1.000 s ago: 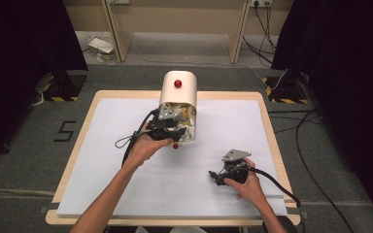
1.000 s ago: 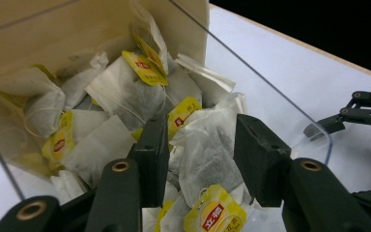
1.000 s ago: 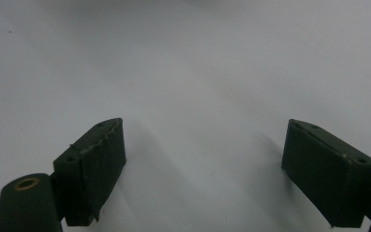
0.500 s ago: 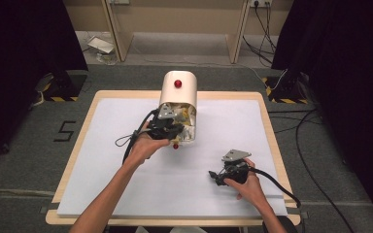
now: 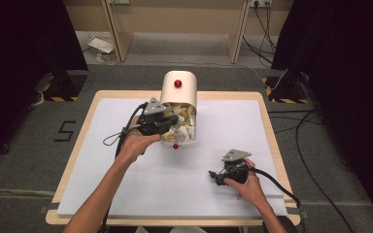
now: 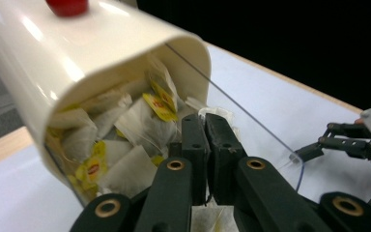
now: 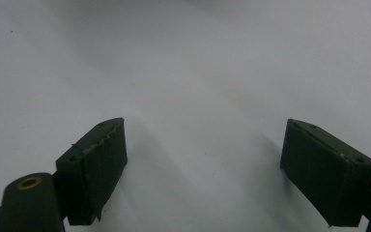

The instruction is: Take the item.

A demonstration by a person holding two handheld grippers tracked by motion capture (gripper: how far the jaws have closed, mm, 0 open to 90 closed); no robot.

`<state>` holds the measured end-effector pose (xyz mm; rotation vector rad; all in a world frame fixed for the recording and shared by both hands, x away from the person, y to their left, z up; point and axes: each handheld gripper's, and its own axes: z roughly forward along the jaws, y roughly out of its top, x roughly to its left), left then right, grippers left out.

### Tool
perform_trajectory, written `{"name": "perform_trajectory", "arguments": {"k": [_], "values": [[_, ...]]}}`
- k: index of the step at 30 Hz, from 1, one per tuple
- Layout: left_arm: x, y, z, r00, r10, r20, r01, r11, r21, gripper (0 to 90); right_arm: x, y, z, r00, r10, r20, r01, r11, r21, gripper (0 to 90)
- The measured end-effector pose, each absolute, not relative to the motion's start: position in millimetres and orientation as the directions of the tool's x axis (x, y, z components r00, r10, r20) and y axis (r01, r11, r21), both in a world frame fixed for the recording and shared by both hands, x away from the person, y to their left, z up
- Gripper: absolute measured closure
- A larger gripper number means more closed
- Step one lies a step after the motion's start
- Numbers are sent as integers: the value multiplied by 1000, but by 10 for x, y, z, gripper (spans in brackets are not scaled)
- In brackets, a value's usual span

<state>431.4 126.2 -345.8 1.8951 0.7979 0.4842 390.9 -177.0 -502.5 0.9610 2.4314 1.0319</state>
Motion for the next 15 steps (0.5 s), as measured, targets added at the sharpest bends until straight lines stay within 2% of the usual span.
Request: {"name": "perform_trajectory", "arguments": {"k": [15], "values": [[4190,1484,-3104,704,710,-1,265,-261,928,861,3909,-1770,-5025,-718,695,-37,456,510,729,171]]}}
